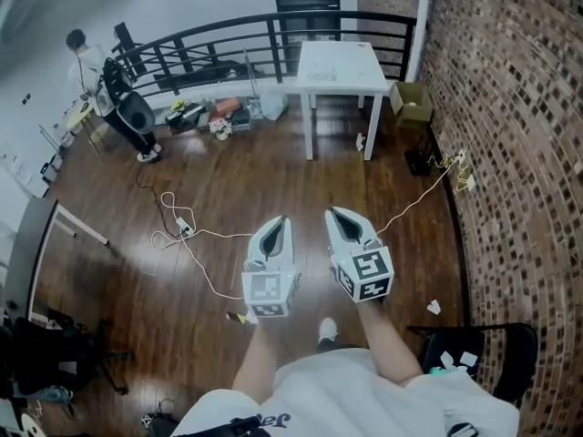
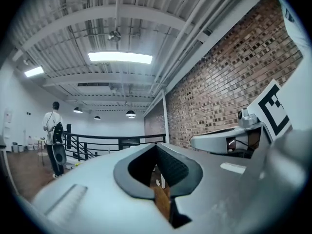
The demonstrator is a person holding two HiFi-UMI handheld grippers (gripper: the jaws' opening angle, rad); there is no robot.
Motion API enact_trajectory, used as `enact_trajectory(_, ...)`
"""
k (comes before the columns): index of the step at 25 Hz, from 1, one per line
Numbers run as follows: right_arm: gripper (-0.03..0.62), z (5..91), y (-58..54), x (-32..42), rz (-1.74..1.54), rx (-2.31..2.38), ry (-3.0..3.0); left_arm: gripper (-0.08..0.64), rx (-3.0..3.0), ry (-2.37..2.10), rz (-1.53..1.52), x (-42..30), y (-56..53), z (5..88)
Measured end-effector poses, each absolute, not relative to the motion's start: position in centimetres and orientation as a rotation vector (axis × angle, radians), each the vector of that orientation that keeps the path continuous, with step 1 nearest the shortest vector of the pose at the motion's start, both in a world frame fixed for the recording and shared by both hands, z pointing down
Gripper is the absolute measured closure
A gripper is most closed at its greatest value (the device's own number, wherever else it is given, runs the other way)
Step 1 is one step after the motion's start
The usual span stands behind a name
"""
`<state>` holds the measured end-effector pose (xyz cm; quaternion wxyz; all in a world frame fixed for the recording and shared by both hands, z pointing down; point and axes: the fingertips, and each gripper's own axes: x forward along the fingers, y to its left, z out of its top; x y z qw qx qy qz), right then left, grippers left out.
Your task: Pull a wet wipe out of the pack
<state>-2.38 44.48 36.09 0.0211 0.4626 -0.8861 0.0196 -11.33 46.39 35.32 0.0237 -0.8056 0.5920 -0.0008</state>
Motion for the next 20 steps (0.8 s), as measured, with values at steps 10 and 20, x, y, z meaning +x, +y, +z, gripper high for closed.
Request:
enact_trajectory(10, 0.603, 40.8, 33.1, 0.3, 0.236, 1.455, -2.685, 0.543, -2.606, 1.856, -0.133, -9.1, 33.8, 39.9)
enact_trajectory(20, 0.603, 41.1, 13.9, 0.3, 0.195, 1.537, -2.617, 0.544, -2.69, 1.747, -0.048, -8.8, 12.9, 40.1)
